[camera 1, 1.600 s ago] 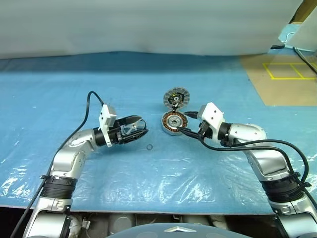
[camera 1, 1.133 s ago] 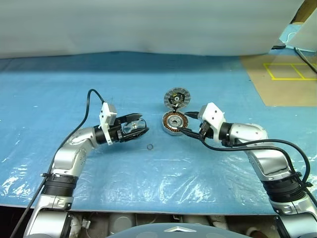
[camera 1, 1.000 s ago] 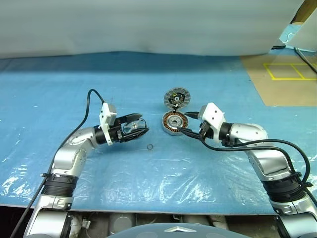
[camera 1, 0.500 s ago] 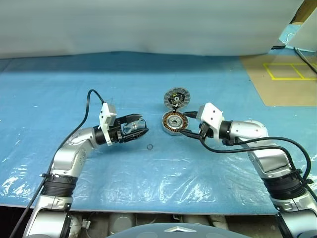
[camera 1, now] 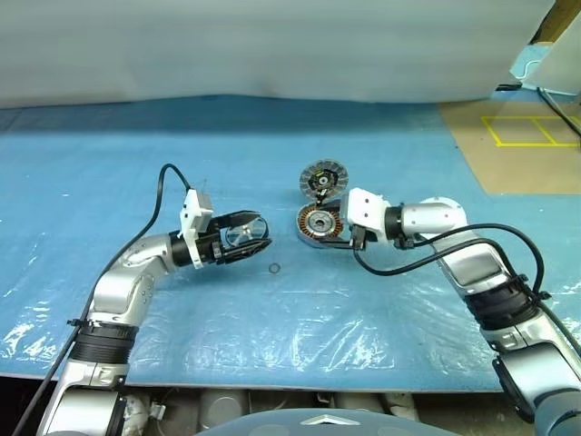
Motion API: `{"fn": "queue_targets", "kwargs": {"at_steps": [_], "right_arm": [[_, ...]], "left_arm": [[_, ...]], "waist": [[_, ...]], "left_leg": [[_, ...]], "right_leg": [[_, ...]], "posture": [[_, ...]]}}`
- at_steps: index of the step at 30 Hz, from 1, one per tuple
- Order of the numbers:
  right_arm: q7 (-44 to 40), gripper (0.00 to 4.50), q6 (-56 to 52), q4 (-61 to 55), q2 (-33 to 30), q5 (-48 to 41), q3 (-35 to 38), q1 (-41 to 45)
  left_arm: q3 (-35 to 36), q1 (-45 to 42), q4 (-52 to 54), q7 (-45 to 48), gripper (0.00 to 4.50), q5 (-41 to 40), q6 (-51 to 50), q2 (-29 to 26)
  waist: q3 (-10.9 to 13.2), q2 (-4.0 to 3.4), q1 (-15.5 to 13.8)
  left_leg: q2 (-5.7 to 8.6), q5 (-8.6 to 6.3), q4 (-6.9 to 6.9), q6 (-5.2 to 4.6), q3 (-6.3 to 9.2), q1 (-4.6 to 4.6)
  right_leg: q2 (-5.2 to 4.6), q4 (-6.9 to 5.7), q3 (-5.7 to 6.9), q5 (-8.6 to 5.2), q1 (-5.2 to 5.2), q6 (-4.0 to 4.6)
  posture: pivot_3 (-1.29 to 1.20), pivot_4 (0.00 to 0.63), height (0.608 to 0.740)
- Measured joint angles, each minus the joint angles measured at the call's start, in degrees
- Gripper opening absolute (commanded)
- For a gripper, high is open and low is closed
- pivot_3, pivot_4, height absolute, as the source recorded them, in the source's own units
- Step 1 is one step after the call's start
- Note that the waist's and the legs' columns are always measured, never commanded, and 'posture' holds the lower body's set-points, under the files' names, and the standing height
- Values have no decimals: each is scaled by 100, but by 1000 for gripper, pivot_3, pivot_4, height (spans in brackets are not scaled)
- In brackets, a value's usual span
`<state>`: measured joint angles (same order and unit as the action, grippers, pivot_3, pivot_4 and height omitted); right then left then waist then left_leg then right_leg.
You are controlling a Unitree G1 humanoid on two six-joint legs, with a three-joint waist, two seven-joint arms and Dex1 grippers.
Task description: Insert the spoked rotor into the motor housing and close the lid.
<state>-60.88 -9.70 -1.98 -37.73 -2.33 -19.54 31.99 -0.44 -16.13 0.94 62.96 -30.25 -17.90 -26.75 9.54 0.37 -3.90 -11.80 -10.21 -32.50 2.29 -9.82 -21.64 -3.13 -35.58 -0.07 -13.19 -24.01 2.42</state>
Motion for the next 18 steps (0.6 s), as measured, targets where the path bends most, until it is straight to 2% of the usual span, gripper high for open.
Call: {"fn": "queue_targets", "kwargs": {"at_steps": [4,13,18], "right_arm": [[-303,3140,627,790,27,387,-330,343],[-733,3140,1217,2169,315,606,-397,950],[-1025,3140,1292,2365,440,621,-427,973]], "left_arm": [[6,77,102,-78,3644,-5,-14,30],[3,423,275,-239,3644,0,20,151],[2,437,317,-288,3644,14,125,211]], "waist": [[0,0,1],[0,0,7],[0,0,3]], "left_leg": [[1,0,-5,-1,0,-3],[-1,-13,-23,-25,0,-3],[-3,-13,-26,-27,0,-6]], "right_leg": [[0,-1,1,0,0,1],[4,-18,4,-2,-1,6],[3,-19,4,-2,-1,7]], "posture": [[0,150,740],[0,150,740],[0,150,740]]}}
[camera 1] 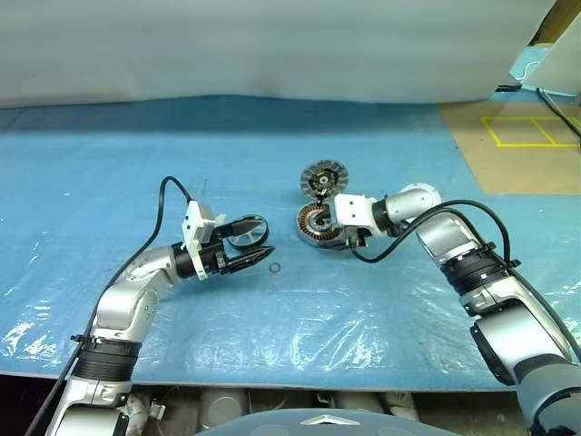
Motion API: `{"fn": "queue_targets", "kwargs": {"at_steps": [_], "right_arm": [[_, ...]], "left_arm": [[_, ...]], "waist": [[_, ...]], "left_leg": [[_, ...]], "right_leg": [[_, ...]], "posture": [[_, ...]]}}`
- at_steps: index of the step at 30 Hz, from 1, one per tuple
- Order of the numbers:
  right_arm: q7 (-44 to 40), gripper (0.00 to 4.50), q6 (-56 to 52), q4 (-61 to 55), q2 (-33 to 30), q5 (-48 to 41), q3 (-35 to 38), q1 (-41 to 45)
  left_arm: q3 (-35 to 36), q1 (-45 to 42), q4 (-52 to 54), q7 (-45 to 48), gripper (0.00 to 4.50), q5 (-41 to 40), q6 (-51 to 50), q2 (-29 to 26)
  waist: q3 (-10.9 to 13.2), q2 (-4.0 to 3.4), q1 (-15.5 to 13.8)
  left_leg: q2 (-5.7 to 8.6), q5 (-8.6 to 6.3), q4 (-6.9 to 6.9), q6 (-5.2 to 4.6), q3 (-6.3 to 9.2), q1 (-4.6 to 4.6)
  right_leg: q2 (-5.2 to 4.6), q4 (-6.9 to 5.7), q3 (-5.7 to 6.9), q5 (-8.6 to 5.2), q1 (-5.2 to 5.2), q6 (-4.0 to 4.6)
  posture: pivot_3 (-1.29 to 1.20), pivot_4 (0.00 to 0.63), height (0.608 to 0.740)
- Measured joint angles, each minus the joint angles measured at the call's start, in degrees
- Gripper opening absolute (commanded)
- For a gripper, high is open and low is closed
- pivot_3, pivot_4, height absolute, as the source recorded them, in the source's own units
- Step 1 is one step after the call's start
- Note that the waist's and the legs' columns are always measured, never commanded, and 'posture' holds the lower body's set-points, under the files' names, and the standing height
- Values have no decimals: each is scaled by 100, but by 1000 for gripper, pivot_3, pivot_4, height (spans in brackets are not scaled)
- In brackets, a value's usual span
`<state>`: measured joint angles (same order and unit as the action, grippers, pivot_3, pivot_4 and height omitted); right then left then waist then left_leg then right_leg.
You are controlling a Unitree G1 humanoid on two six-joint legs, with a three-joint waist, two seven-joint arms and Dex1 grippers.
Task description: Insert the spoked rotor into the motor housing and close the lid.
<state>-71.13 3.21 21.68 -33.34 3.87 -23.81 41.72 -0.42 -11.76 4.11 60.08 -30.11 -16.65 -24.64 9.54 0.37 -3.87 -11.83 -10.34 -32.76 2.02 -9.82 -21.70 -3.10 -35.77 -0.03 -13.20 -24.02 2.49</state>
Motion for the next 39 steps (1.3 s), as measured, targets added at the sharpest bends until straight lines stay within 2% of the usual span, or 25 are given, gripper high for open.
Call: {"fn": "queue_targets", "kwargs": {"at_steps": [20,29,35,38,39], "right_arm": [[-174,3140,-144,357,3,40,169,196],[-118,3140,-46,147,-2,130,159,-84],[-10,3140,468,249,9,515,22,2],[-20,2582,658,564,110,748,-144,304],[-41,2236,736,679,138,800,-181,413]], "left_arm": [[-4,-77,-63,-60,3644,10,134,43],[-10,-59,-114,-64,3644,21,147,48],[-10,-63,-112,-116,3644,21,132,47],[-21,-92,-112,-153,3689,26,132,59],[-28,-110,-112,-165,3689,27,132,78]], "waist": [[0,0,-1],[0,0,-3],[0,1,16],[0,1,41],[-1,1,47]], "left_leg": [[0,0,1,-1,0,-3],[-1,0,0,-1,0,0],[-1,0,1,-1,-1,1],[-1,0,-1,-1,-1,4],[-1,0,-1,-1,-1,5]], "right_leg": [[0,2,1,0,-2,1],[0,0,2,0,-1,1],[0,0,1,0,-1,1],[0,-3,0,0,0,2],[0,-3,0,1,2,3]], "posture": [[0,150,740],[0,150,740],[0,150,740],[0,150,740],[0,150,740]]}}
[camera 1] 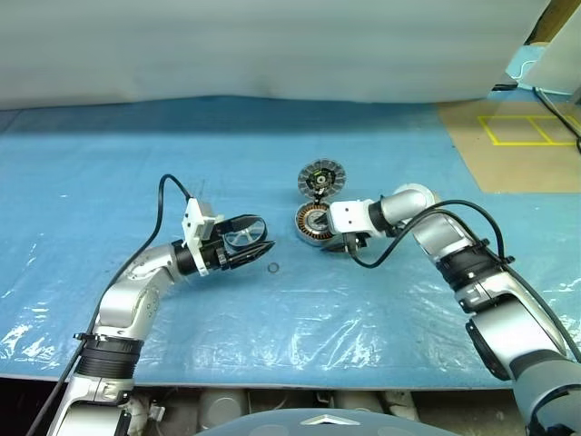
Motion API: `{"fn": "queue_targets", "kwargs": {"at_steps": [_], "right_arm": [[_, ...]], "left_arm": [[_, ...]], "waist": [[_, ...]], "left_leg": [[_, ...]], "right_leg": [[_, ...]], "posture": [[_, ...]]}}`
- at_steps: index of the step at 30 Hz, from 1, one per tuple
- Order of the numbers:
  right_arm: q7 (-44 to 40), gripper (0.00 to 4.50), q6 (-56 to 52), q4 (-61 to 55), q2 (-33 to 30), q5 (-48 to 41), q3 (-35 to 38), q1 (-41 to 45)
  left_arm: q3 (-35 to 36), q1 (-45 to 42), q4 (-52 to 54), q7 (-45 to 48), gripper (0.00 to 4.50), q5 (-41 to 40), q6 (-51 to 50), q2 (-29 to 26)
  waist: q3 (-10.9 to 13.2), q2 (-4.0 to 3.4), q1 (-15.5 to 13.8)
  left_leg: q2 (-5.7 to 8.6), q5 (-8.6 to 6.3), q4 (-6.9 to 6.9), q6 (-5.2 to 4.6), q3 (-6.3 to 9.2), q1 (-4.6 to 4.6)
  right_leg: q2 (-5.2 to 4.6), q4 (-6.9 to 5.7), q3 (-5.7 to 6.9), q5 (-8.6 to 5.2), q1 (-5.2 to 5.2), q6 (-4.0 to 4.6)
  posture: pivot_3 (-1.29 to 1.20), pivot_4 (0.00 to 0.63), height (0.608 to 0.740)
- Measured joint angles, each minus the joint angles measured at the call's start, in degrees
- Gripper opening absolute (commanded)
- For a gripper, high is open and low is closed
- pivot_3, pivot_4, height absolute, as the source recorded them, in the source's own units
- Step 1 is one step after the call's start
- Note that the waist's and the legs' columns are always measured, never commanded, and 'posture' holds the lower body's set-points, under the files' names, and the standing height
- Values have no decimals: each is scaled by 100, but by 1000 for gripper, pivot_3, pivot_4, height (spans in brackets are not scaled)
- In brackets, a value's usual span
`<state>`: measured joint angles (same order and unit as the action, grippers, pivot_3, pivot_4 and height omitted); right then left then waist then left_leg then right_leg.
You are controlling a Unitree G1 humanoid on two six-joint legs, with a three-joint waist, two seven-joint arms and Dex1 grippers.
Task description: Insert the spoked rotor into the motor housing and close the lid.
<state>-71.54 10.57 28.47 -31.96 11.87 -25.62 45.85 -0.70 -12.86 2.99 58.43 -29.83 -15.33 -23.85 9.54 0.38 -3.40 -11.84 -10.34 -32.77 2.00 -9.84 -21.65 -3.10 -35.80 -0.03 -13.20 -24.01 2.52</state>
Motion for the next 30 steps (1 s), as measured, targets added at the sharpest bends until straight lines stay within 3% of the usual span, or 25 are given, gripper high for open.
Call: {"fn": "queue_targets", "kwargs": {"at_steps": [1,11,19,30], "right_arm": [[-31,2073,74,99,26,56,-42,102],[-841,2066,243,159,136,117,-240,476],[-1393,2066,-2440,-2302,-14,-263,-230,-363],[-808,2066,-4081,-3936,-438,-248,-281,-1080]], "left_arm": [[-8,-15,0,-8,3689,2,0,25],[-104,36,1,-83,3689,83,104,178],[-105,193,5,-127,3689,88,161,211],[-129,305,11,-61,3689,78,158,201]], "waist": [[-1,1,11],[0,1,88],[0,0,62],[0,0,34]], "left_leg": [[0,0,0,0,0,2],[-1,10,6,-19,0,-8],[-6,8,9,-16,3,-10],[-6,-1,18,1,2,4]], "right_leg": [[0,0,0,0,2,0],[3,5,10,-6,-2,11],[0,6,10,-6,-5,10],[-4,10,3,-7,2,9]], "posture": [[0,150,740],[0,150,740],[0,150,740],[0,150,740]]}}
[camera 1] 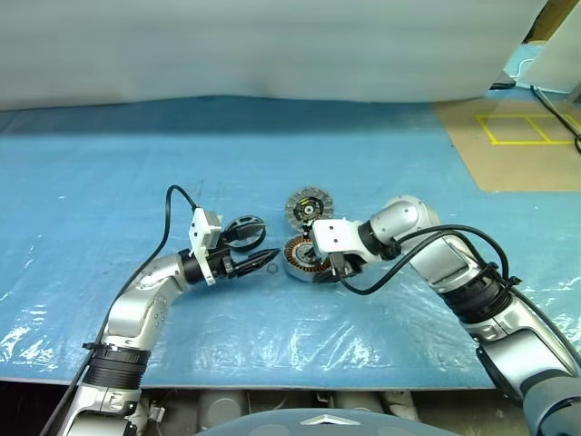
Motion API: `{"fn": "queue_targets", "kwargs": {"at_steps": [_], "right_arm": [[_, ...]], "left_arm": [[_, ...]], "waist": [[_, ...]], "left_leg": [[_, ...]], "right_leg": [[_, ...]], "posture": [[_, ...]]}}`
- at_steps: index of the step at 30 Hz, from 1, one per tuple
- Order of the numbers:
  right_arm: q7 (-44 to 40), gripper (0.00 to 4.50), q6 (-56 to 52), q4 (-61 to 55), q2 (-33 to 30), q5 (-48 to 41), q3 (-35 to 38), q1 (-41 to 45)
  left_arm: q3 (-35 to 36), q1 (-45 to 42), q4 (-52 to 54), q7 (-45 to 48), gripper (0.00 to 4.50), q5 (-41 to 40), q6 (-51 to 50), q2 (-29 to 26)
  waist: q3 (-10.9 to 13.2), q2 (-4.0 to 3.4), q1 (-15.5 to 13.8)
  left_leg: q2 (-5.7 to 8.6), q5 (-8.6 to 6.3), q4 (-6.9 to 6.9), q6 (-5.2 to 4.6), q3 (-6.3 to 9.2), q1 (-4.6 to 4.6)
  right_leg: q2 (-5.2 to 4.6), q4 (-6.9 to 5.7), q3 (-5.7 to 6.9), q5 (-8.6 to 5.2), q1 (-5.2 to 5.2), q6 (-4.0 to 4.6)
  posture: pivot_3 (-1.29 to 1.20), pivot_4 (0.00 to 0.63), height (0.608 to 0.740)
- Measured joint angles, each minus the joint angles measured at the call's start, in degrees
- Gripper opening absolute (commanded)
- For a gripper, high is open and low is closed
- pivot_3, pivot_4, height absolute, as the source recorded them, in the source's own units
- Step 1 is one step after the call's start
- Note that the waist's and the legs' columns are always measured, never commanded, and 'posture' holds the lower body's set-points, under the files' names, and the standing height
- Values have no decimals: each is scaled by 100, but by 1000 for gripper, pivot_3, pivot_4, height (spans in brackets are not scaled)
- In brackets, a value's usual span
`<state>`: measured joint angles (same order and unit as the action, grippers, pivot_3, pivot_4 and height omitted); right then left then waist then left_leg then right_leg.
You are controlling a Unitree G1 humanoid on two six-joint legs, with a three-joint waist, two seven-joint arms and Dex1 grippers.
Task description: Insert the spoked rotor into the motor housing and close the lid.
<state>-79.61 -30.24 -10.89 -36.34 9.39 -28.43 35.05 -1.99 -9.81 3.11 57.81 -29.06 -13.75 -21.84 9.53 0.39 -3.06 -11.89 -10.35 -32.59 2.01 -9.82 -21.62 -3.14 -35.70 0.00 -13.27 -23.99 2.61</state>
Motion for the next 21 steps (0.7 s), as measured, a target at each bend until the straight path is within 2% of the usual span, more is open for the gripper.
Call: {"fn": "queue_targets", "kwargs": {"at_steps": [9,16,21], "right_arm": [[333,2066,-516,-490,-140,7,-81,-194],[312,4401,-791,-446,-167,-312,-149,-211],[105,4401,-964,-496,-416,-748,-102,-199]], "left_arm": [[-52,-65,-37,169,3689,0,-69,-59],[-52,-206,-74,196,3689,1,-89,-77],[-53,-250,-74,193,3689,1,-119,-75]], "waist": [[0,0,-76],[0,-1,-88],[0,-1,-91]], "left_leg": [[2,0,19,1,-7,28],[3,0,29,2,-11,49],[3,0,28,1,-11,51]], "right_leg": [[-1,4,-9,-1,13,-2],[-1,17,-12,-1,35,-2],[-2,17,-12,-1,38,-2]], "posture": [[0,150,740],[0,150,740],[0,150,740]]}}
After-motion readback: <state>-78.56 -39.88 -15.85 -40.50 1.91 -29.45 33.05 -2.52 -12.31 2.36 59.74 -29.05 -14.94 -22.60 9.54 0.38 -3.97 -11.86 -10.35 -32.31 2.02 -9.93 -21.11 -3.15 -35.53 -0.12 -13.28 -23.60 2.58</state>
